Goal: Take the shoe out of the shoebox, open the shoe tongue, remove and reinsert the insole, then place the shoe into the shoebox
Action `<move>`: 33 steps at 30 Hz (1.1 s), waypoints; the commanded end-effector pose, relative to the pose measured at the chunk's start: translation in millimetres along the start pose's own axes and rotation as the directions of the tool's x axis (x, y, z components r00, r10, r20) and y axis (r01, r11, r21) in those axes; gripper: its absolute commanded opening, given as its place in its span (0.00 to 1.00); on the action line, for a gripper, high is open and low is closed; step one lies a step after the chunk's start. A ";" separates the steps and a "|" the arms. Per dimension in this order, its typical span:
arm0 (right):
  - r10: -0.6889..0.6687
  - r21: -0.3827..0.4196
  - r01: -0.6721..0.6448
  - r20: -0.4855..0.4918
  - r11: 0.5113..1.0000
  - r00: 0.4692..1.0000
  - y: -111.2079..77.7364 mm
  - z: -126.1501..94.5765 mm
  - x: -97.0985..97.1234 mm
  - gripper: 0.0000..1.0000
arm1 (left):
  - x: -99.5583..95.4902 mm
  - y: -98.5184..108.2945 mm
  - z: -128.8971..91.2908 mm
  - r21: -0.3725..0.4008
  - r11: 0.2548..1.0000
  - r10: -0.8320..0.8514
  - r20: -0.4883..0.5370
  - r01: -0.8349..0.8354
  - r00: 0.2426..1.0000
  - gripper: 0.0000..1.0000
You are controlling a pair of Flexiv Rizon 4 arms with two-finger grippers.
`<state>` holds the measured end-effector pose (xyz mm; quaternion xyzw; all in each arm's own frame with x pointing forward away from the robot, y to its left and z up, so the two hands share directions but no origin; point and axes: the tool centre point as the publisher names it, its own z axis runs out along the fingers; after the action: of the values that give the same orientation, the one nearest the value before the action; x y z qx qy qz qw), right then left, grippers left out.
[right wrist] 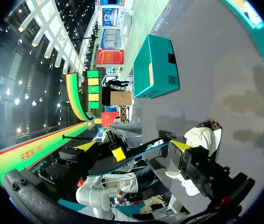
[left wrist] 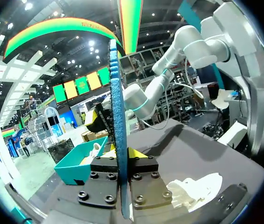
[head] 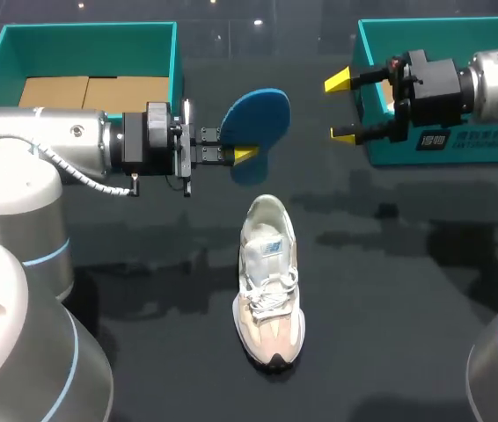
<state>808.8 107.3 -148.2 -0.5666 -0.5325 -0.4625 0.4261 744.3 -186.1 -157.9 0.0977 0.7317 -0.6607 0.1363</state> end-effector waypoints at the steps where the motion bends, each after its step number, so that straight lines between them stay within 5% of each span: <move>1: 0.002 0.000 -0.002 0.004 1.000 1.000 -0.7 0.3 0.5 1.00 | -6.9 0.0 0.1 -0.007 0.997 -0.073 -0.047 0.073 0.996 0.00; 8: 0.002 0.000 -0.002 0.004 1.000 1.000 -0.7 0.3 0.5 1.00 | -16.7 -2.6 -0.6 -0.040 0.922 -0.387 -0.059 0.385 0.920 0.00; 14: 0.002 0.000 -0.002 0.004 1.000 1.000 -0.7 0.3 0.5 1.00 | -27.7 -6.3 -10.5 -0.026 0.659 -0.747 -0.146 0.752 0.649 0.00; 15: 0.002 0.000 -0.002 0.004 1.000 1.000 -0.7 0.3 0.5 1.00 | -27.6 -7.0 -11.9 -0.025 0.659 -0.745 -0.158 0.751 0.648 0.00; 16: 0.002 0.000 -0.002 0.004 1.000 1.000 -0.7 0.3 0.5 1.00 | -25.6 -9.2 -14.2 -0.015 0.746 -0.661 -0.134 0.666 0.738 0.00; 26: 0.002 0.000 -0.002 0.004 1.000 1.000 -0.7 0.3 0.5 1.00 | -25.6 -9.2 -14.2 -0.015 0.746 -0.661 -0.134 0.666 0.738 0.00; 33: 0.002 0.000 -0.002 0.004 1.000 1.000 -0.7 0.3 0.5 1.00 | -33.4 2.2 -9.8 0.016 0.456 -0.886 -0.088 0.890 0.456 0.00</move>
<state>808.8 107.2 -148.2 -0.5665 -0.5325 -0.4625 0.4261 773.8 -168.8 -143.0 -0.2012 0.6849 -0.6676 -0.2118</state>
